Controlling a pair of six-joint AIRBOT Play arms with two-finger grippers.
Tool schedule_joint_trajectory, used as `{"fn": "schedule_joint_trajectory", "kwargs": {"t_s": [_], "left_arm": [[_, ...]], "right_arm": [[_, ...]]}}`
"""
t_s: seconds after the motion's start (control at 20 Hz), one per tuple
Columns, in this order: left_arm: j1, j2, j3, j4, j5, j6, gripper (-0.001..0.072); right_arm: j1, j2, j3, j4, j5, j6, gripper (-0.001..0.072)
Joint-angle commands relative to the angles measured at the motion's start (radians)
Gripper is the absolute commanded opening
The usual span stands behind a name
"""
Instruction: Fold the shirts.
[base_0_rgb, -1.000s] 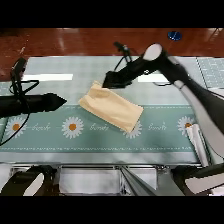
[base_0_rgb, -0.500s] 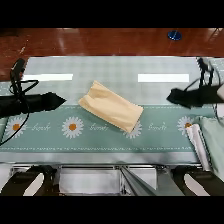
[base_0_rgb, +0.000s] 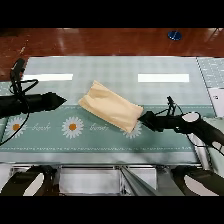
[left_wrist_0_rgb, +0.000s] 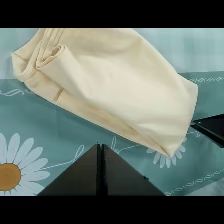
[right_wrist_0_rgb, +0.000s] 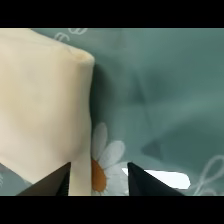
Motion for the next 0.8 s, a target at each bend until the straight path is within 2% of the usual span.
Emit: {"fn": "schedule_joint_trajectory", "kwargs": {"t_s": [0.0, 0.1, 0.15, 0.25, 0.35, 0.6, 0.75], "left_arm": [[0.001, 0.000, -0.001, -0.002, 0.000, 0.000, 0.0018], [0.000, 0.000, -0.001, -0.002, 0.000, 0.000, 0.0018], [0.001, 0.000, -0.001, -0.002, 0.000, 0.000, 0.0018], [0.001, 0.000, -0.001, -0.002, 0.000, 0.000, 0.0018], [0.001, 0.000, -0.001, -0.001, 0.000, 0.000, 0.0018], [0.001, -0.001, -0.011, -0.001, 0.000, 0.000, 0.0018], [0.001, 0.000, -0.019, 0.003, 0.000, 0.005, 0.0018]], "right_arm": [[0.036, -0.162, 0.048, 0.239, 0.032, -0.201, 0.0414], [0.079, -0.235, 0.120, 0.238, 0.047, -0.205, 0.0401], [0.104, -0.264, 0.163, 0.237, 0.059, -0.219, 0.0311], [0.144, -0.297, 0.255, 0.217, 0.089, -0.265, 0.0016], [0.161, -0.299, 0.381, 0.104, 0.144, -0.239, 0.0018], [0.166, -0.259, 0.779, -0.390, 0.336, 0.061, 0.0018], [0.135, -0.230, 1.008, -0.555, 0.477, 0.148, 0.0018]]}}
